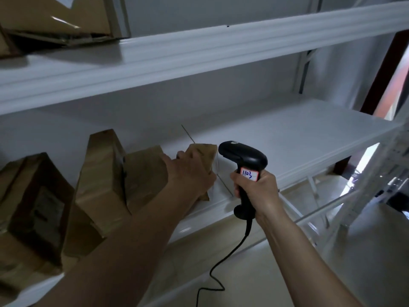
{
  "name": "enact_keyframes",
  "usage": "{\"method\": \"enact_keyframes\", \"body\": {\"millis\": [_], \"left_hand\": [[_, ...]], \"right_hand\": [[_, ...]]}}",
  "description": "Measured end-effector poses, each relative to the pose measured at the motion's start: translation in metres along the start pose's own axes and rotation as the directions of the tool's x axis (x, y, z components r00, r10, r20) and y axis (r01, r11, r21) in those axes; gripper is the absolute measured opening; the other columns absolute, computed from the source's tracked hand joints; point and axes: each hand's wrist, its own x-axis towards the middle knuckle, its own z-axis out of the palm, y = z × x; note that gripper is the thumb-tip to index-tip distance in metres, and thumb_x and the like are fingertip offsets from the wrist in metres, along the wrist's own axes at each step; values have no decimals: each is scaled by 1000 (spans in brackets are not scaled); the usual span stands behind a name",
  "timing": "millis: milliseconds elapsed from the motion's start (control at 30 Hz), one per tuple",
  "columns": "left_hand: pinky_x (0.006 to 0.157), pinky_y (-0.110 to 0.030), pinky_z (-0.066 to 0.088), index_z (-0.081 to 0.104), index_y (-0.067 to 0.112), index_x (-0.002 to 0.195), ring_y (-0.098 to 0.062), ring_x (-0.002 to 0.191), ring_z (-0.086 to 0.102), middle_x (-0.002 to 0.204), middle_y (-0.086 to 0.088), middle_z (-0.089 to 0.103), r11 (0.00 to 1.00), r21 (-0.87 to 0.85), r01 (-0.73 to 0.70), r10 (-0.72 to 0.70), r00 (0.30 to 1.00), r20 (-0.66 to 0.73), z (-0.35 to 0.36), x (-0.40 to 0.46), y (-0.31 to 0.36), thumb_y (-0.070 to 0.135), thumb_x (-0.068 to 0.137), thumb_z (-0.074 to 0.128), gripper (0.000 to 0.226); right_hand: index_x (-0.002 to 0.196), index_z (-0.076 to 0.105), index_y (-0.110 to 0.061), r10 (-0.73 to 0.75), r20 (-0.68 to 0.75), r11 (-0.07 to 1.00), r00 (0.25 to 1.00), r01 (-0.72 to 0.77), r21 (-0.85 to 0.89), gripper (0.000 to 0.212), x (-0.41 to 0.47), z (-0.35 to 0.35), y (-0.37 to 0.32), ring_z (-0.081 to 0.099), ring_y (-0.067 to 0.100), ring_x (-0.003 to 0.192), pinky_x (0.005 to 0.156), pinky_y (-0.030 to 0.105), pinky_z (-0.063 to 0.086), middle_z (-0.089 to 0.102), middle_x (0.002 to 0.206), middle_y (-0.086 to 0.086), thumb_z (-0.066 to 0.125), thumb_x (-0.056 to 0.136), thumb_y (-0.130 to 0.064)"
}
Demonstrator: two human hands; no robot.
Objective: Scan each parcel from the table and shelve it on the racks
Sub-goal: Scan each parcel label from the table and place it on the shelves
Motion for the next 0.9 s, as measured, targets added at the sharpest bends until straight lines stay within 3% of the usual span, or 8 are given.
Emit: {"method": "enact_keyframes", "body": {"millis": [100, 267, 367, 467, 600, 700, 800, 900], "left_hand": [[111, -61, 21, 27, 10, 144, -33, 120, 49, 134, -17, 46, 995, 98, 17, -22, 999, 43, 0, 0, 0, 66, 84, 48, 85], [113, -65, 13, 2, 27, 154, -43, 132, 36, 158, -17, 4, 977, 161, -139, 113, 981, 159, -6, -3, -3, 67, 77, 63, 106], [114, -65, 11, -1, 32, 154, -39, 134, 38, 158, -15, 15, 975, 169, -143, 104, 970, 219, -11, -2, -2, 71, 79, 58, 104], [113, -60, 19, 17, 30, 151, -30, 131, 41, 146, -6, 41, 976, 170, -134, 104, 979, 175, -16, -3, 3, 70, 83, 51, 86], [111, -57, 23, 36, 28, 140, -26, 124, 47, 132, 0, 52, 971, 196, -136, 113, 986, 121, -20, -8, 3, 69, 85, 46, 69], [109, -54, 28, 38, 29, 135, -29, 122, 48, 131, -2, 53, 971, 215, -107, 87, 991, 103, -20, -10, -4, 73, 83, 45, 69], [107, -55, 28, 38, 28, 135, -32, 126, 37, 135, -9, 42, 963, 261, -61, 49, 997, 52, -16, -12, -11, 73, 82, 49, 71], [110, -57, 23, 38, 28, 137, -31, 128, 30, 137, -10, 33, 962, 270, -46, 44, 999, 13, -14, -15, -16, 76, 80, 46, 75]], "right_hand": [[84, 67, -5, 18, 18, 1000, 1000, -18, 8, 9, 5, 3, 4, 55, 16, 51, 53, 29, 50, 60, 57, 5, 75, 80, -6], [84, 67, -5, 51, 57, 998, 997, -53, 36, 8, 10, 11, 9, 56, 13, 48, 50, 26, 51, 62, 55, 3, 74, 81, -5], [81, 66, -8, 54, 65, 997, 996, -58, 60, 9, 10, 16, 12, 58, 12, 47, 49, 24, 52, 63, 54, 2, 74, 81, -4], [82, 65, -11, 57, 66, 996, 996, -61, 65, 10, 12, 20, 14, 61, 14, 51, 53, 27, 54, 66, 58, 3, 73, 82, -5], [87, 65, -17, 75, 62, 996, 995, -77, 32, 11, 17, 26, 16, 62, 19, 61, 66, 37, 55, 66, 68, 4, 74, 83, -12], [89, 65, -18, 98, 89, 994, 991, -102, 36, 12, 19, 30, 15, 62, 18, 61, 63, 34, 55, 66, 71, 4, 75, 83, -14], [90, 64, -21, 99, 111, 994, 989, -103, 29, 13, 18, 35, 14, 64, 13, 59, 55, 25, 54, 67, 72, 2, 75, 83, -16], [90, 64, -24, 87, 146, 996, 986, -89, 12, 13, 14, 39, 13, 66, 14, 70, 62, 26, 53, 69, 79, 0, 73, 84, -17]]}}
